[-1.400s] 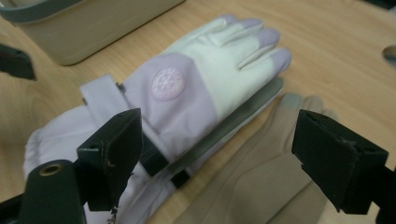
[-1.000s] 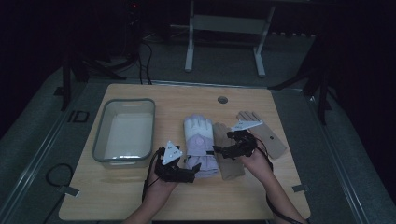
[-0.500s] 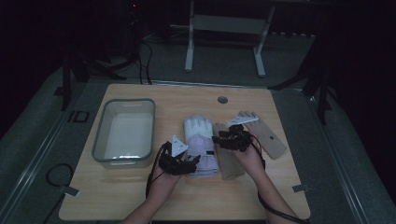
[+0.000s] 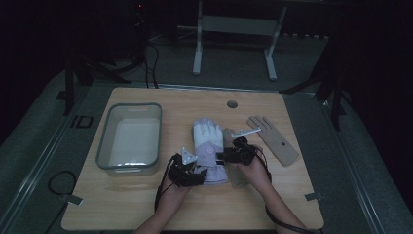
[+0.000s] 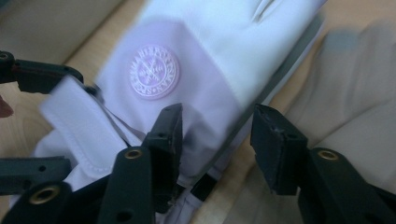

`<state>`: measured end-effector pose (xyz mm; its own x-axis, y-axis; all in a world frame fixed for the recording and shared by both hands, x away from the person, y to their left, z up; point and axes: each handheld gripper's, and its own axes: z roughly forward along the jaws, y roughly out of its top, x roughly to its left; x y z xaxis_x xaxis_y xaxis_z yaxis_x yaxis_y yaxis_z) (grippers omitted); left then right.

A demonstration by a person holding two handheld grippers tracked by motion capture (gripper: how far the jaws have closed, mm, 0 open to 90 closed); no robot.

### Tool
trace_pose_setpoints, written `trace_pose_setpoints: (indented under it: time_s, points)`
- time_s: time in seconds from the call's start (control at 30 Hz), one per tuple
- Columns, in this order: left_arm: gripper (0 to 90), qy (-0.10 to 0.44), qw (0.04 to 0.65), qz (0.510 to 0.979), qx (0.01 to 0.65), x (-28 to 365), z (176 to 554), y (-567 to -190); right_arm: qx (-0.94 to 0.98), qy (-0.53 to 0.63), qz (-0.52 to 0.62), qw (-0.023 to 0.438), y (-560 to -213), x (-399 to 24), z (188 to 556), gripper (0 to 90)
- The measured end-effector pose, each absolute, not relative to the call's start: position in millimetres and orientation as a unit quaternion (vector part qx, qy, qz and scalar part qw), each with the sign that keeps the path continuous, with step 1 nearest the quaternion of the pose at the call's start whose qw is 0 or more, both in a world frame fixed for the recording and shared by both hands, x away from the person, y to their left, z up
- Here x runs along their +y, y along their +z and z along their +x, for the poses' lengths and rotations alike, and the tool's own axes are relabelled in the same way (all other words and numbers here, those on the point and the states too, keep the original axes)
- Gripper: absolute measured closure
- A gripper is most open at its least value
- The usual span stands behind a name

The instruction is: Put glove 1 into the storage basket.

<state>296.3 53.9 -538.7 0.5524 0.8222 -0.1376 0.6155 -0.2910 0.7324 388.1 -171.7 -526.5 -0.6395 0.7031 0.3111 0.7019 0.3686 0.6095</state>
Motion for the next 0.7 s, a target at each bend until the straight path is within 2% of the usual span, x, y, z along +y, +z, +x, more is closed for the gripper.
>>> trace_pose_setpoints:
  time_s: [0.03,0.1,0.2,0.27,0.33,0.57,0.6,0.63,0.67,0.7]
  points:
    - [30.1,0.131,0.386,0.791,0.456,54.9,296.4,-541.5,0.827,0.368,0.425,0.001,-526.5,-171.7,388.1,51.3]
    - [30.8,0.119,0.390,0.791,0.457,57.3,298.8,-545.4,0.820,0.366,0.439,-0.032,-534.7,-173.9,394.3,47.5]
    - [33.5,0.104,0.392,0.793,0.455,58.7,301.4,-547.8,0.816,0.366,0.444,-0.056,-540.2,-176.5,400.1,46.6]
    - [33.8,0.091,0.394,0.795,0.453,61.1,304.9,-550.9,0.807,0.368,0.452,-0.093,-546.7,-179.8,406.4,46.4]
    - [33.8,0.078,0.398,0.793,0.456,62.9,307.1,-552.7,0.806,0.369,0.451,-0.101,-548.1,-180.2,407.7,46.6]
    - [33.7,0.047,0.409,0.791,0.453,68.7,313.5,-559.7,0.811,0.383,0.424,-0.122,-553.8,-179.3,411.8,58.1]
    - [33.7,0.042,0.410,0.791,0.452,69.6,314.2,-560.5,0.811,0.386,0.422,-0.126,-554.5,-177.7,411.3,63.3]
    - [33.7,0.038,0.412,0.790,0.453,70.3,314.7,-561.2,0.811,0.386,0.422,-0.126,-554.5,-177.7,411.3,63.3]
    - [33.7,0.038,0.410,0.791,0.452,70.2,315.0,-560.9,0.820,0.383,0.413,-0.099,-550.1,-172.6,407.1,71.5]
    - [33.7,0.038,0.410,0.791,0.452,70.2,315.0,-560.9,0.820,0.383,0.413,-0.099,-550.1,-172.6,407.1,71.5]
